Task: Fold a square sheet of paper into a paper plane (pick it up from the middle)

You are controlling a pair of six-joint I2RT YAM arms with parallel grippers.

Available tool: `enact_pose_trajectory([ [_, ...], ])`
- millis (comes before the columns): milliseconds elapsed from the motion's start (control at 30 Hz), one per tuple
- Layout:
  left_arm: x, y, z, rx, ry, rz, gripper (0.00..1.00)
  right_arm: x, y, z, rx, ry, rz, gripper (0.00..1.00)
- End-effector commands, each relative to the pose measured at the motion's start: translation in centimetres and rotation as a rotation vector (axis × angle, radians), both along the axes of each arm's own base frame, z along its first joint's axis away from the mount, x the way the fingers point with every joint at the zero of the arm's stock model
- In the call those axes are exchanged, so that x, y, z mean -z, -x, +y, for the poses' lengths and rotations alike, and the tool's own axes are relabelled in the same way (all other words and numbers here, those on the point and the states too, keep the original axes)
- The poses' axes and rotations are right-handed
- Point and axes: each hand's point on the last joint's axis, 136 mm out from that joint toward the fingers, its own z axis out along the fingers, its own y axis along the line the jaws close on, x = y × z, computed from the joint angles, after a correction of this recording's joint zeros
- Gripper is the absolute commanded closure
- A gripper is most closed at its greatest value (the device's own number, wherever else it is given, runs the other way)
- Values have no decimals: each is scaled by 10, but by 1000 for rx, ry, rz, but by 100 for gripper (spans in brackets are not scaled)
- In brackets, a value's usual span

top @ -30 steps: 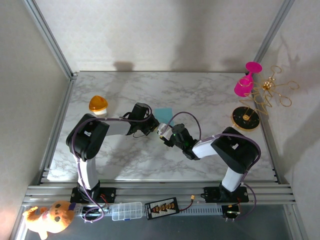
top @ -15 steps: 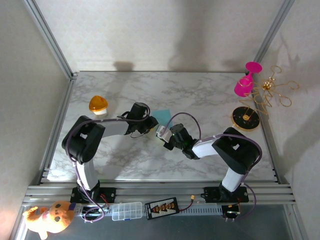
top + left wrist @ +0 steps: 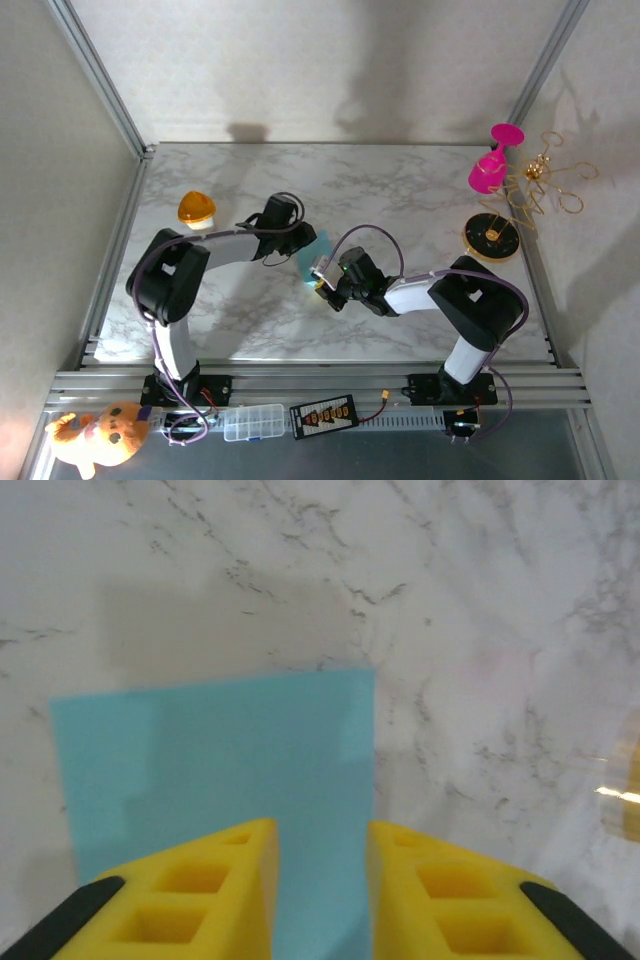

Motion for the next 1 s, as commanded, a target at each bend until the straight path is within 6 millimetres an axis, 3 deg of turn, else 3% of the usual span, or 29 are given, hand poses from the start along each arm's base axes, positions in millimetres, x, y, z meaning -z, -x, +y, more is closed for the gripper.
enact_pose_trajectory([
  [0, 14, 1, -1, 40, -62, 29, 76, -13, -1, 6, 13, -45, 48, 100],
  [200, 34, 5, -2, 65, -128, 77, 84, -16, -9, 4, 62, -67, 92, 100],
  [433, 54, 14, 1, 91, -180, 124, 91, -19, -31, -5, 190, -65, 108, 100],
  [967, 59, 16, -2, 108, -176, 135, 94, -12, -53, -14, 302, -13, 134, 100],
])
